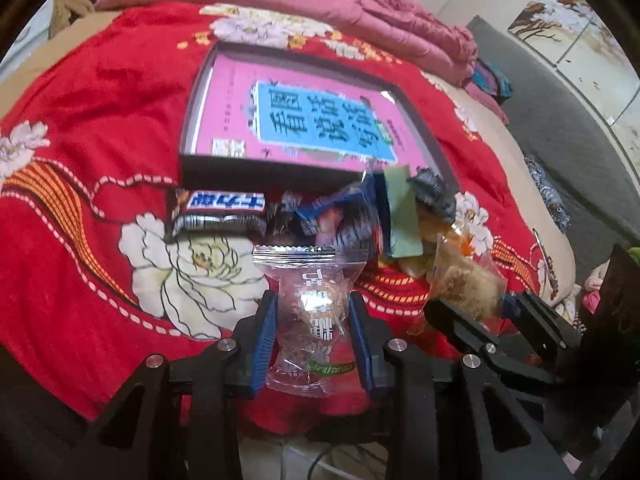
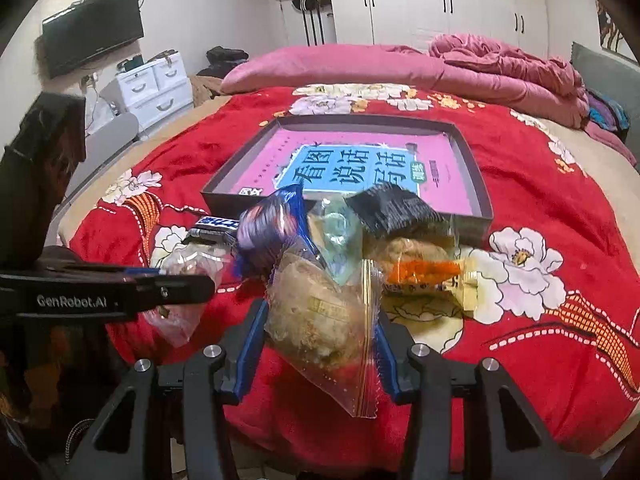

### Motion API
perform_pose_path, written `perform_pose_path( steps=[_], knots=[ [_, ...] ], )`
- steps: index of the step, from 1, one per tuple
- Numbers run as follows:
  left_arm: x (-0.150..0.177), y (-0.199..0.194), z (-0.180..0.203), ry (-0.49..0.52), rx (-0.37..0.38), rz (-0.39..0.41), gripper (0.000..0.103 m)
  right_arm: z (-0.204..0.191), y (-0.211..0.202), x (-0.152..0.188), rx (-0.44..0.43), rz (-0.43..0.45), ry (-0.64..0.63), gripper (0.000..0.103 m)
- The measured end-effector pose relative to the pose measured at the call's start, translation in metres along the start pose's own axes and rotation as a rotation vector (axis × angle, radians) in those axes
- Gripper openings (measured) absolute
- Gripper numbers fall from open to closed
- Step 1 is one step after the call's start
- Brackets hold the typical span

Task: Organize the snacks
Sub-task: 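Close left gripper on the clear candy bag while right gripper closes on the cookie bag, then carry the candy bag with left tool and cookie bag with right tool into the tray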

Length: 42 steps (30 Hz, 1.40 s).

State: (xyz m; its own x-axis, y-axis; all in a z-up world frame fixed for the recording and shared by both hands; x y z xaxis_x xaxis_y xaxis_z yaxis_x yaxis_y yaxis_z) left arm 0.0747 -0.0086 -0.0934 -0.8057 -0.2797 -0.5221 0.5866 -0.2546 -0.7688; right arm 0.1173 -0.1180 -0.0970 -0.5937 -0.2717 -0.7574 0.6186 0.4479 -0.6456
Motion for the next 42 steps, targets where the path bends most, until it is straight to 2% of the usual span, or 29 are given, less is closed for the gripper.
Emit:
perform_pose_path(
  steps=[5,13,24,42],
  knots=[
    [-0.007,-0.003,0.000,0.004,-0.003,0.030,0.036,0.000,-0.004,-0.004,0.006,0.018,-0.002,0.049],
    [-0.026,-0.015,0.000,0.020,-0.015,0.119,0.036,0.002,-0.012,-0.016,0.014,0.058,0.001,0.049],
    [-0.060,-0.017,-0.009,0.024,-0.037,0.203,0.036,0.013,-0.016,-0.045,0.024,0.118,0.031,0.049],
    [-0.109,0.004,-0.038,-0.009,-0.058,0.264,0.036,0.084,0.008,-0.088,0.106,0.148,0.193,0.049]
  ],
)
Point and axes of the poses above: each gripper's, at about its wrist camera, not at the fingertips, and y roughly the way its jaws point, z to its right, x to its underside, the point moved 9 cm from there along y, roughly the way its jaws point, and after that the axes turned 5 degrees about z, right-handed, at the moved point
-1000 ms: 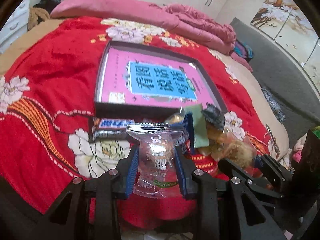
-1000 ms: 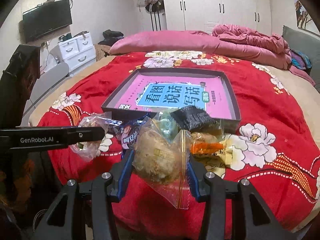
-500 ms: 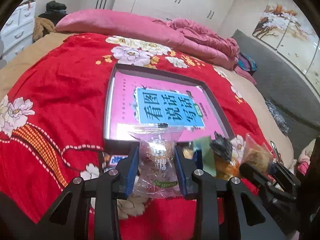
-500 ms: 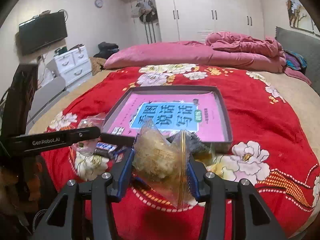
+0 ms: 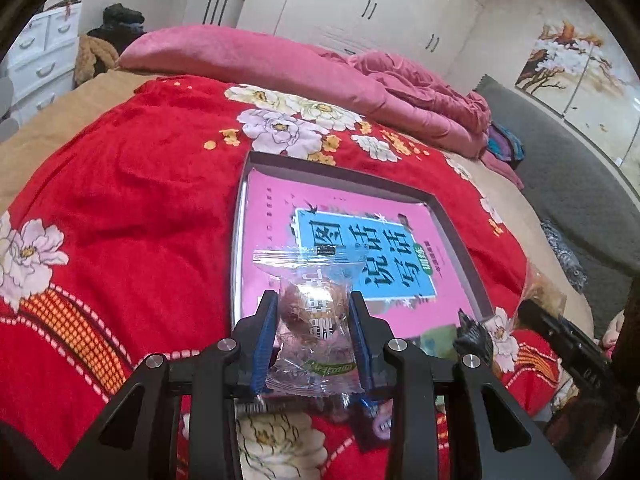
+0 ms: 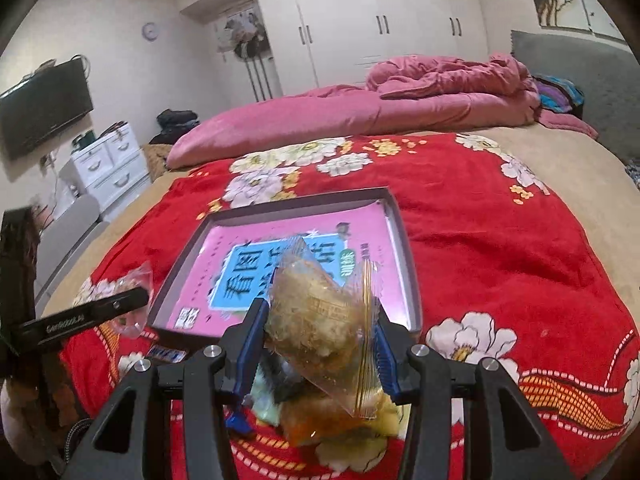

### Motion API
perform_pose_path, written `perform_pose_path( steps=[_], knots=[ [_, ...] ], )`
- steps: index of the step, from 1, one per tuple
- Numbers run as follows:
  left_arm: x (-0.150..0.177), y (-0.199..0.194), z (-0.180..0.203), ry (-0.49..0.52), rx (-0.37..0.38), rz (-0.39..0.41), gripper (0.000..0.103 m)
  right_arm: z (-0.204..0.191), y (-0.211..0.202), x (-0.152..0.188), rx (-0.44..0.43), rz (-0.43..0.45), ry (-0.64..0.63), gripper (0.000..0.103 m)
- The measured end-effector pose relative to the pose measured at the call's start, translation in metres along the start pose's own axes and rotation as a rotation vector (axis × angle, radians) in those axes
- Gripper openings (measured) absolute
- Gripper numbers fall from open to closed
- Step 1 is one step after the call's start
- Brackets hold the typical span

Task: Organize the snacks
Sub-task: 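Carry the candy bag with left tool and cookie bag with right tool into the tray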

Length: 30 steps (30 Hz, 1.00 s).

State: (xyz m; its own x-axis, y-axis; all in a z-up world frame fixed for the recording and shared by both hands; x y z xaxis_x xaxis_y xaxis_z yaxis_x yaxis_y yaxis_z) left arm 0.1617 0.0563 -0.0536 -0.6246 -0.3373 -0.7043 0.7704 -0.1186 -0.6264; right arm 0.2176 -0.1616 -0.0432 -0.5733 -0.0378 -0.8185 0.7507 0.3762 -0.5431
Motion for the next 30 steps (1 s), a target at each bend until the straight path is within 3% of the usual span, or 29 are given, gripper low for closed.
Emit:
perform_pose_path(
  steps=[16,30],
  knots=[
    [-0.009,0.040,0.003,0.034,0.020,-0.032,0.036,0.036,0.056,-0.016,0.047,-0.066,0.097,0.049],
    [-0.003,0.067,-0.001,0.042,0.007,-0.100,0.036,0.044,0.092,-0.001,0.027,-0.162,0.159,0.049]
  ],
)
Point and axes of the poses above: each gripper's, at about its wrist camera, not at the fingertips, and y roughly the way its jaws point, z to its right, x to its underside, the point moved 9 cm from there along y, roughly the way its jaws point, and after that the axes turned 5 degrees about z, right-handed, at the moved point
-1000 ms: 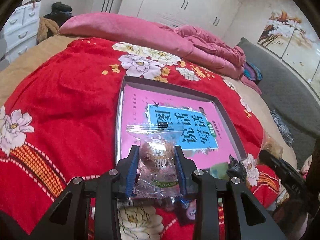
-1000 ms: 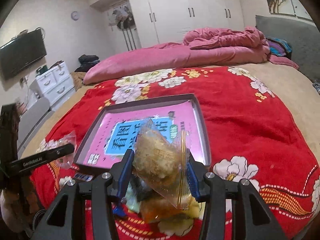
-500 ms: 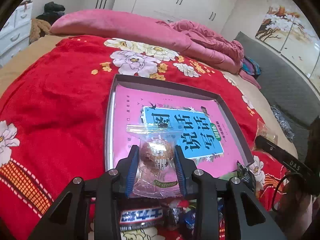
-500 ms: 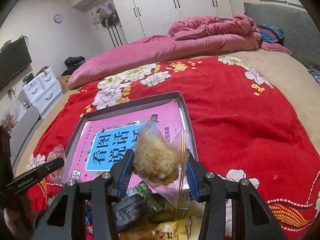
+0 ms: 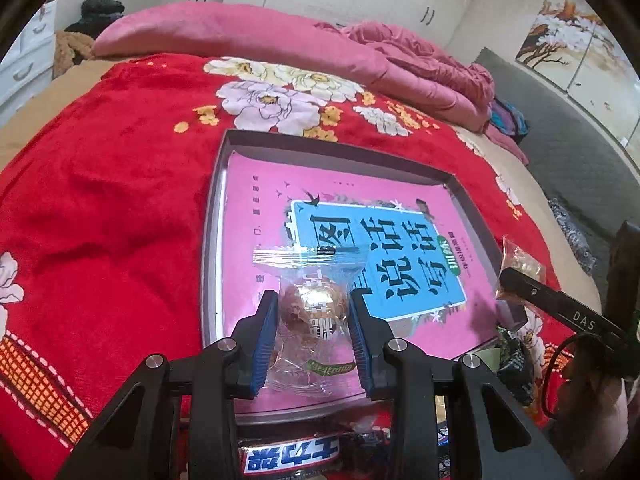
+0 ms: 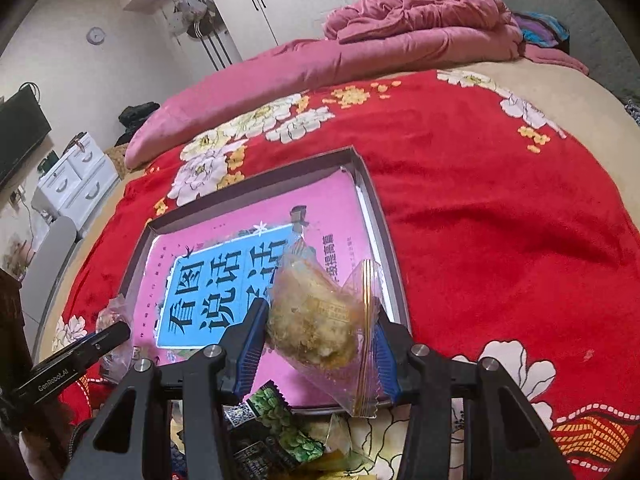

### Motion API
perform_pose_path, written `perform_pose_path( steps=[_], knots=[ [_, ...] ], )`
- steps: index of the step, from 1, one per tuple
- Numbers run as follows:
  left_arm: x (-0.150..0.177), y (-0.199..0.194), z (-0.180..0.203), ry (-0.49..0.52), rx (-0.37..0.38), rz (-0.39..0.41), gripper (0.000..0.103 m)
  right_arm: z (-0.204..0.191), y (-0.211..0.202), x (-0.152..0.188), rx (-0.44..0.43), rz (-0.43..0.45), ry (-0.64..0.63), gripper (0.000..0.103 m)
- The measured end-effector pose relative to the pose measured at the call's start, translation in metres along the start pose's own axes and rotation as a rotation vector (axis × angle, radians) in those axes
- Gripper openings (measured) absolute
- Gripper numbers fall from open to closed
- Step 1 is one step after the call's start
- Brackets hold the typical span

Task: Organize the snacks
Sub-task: 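Carry the candy bag with left tool and cookie bag with right tool into the tray, then open left gripper releasing the candy bag while right gripper releases the cookie bag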

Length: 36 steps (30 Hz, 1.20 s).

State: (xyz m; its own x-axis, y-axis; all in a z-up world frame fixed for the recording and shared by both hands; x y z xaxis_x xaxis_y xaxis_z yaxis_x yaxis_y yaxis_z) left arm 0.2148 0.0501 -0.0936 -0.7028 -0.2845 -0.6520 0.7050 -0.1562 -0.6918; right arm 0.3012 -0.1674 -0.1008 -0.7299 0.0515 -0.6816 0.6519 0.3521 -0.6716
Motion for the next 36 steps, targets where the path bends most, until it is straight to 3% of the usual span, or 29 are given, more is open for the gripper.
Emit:
perform_pose_path(
  steps=[15,36],
  knots=[
    [0.012,0.019,0.003,0.045,-0.021,-0.053,0.036,0.003,0.014,0.012,0.036,-0.055,-0.015,0.049],
    [0.006,0.018,-0.005,0.028,-0.046,-0.023,0.037,0.005,0.011,0.007,0.053,-0.044,-0.010,0.050]
  ],
)
Point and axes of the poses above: each gripper's, at about its wrist camera, not at the fingertips, and y roughly the way its jaws point, z to its right, x to its underside, the point moved 9 cm from there along y, roughly the way its jaws point, and after that the axes turned 5 degrees about z, right-handed, at the moved point
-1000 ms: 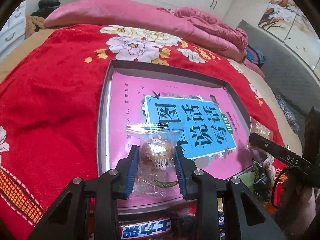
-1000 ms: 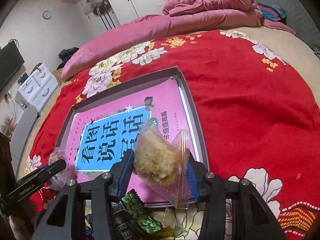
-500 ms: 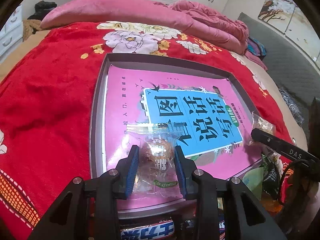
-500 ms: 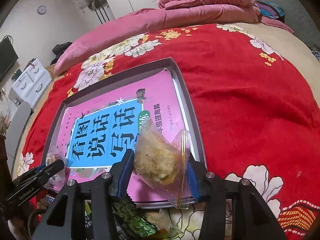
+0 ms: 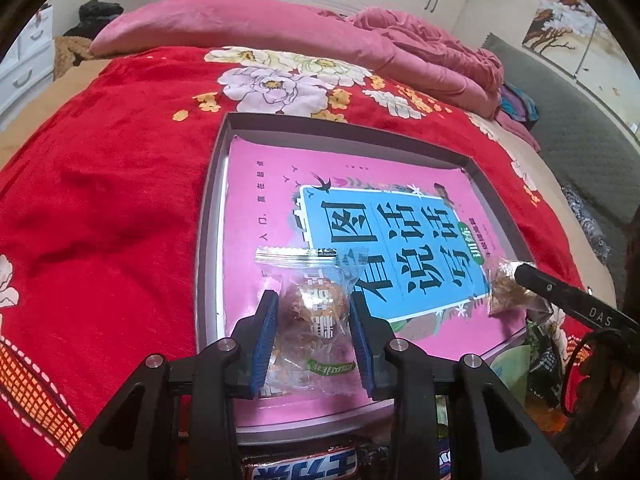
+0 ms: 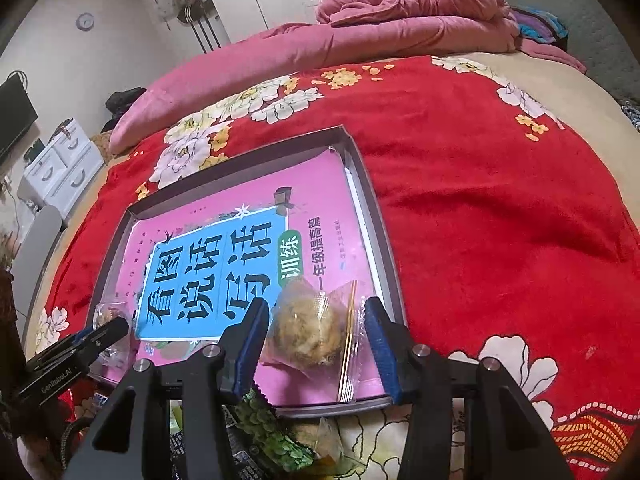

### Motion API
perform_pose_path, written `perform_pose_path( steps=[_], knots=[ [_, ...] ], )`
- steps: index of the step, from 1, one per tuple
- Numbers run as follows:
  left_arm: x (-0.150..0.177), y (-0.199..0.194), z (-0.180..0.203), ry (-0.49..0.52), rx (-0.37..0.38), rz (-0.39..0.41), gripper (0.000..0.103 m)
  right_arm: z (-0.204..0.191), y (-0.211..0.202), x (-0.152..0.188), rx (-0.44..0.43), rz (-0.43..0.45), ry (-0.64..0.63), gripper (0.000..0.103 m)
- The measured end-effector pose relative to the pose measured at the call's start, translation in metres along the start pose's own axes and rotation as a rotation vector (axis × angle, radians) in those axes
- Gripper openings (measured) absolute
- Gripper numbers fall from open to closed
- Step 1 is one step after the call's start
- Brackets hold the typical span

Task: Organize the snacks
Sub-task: 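Open left gripper releasing the candy bag while right gripper releases the cookie bag, then withdraw both open tools from the tray back toward the remaining snacks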

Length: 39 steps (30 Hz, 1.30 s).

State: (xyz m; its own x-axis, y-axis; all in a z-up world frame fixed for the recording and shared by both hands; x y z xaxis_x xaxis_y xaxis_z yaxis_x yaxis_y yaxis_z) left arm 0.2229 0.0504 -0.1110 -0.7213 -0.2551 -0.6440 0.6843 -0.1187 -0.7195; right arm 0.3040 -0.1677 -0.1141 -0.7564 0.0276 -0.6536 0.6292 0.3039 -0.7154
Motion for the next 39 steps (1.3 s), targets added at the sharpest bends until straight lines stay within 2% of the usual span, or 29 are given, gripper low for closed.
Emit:
perform_pose_path(
  steps=[15,23,30,39],
  knots=[
    [-0.003,-0.006,0.005,0.012,0.016,0.015,0.040,-0.001,-0.016,-0.008,0.027,0.037,-0.025,0.051],
    [-0.007,-0.011,0.002,-0.002,0.024,0.034,0.049,0.001,-0.026,-0.009,0.033,0.058,-0.015,0.054],
    [-0.018,-0.024,0.003,-0.009,0.046,0.082,0.056,0.002,-0.039,-0.013,0.032,0.091,-0.009,0.055],
    [-0.026,-0.040,0.001,0.013,0.033,0.141,0.066,0.001,-0.054,-0.019,0.022,0.134,-0.010,0.058]
  ],
)
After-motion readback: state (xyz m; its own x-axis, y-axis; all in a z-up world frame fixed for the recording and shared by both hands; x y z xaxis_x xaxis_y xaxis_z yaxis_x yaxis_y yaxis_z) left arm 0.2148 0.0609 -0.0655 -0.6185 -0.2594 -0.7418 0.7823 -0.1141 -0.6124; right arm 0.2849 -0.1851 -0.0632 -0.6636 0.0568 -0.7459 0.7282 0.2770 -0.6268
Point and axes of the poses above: each gripper's, at about its wrist camera, not at the fingertips, and y roughly the way its jaws point, z to its right, x to its underside, the point moved 9 cm from there along y, roughly the way its jaws point, and after that the axes turned 5 degrees about z, right-handed, at the moved point
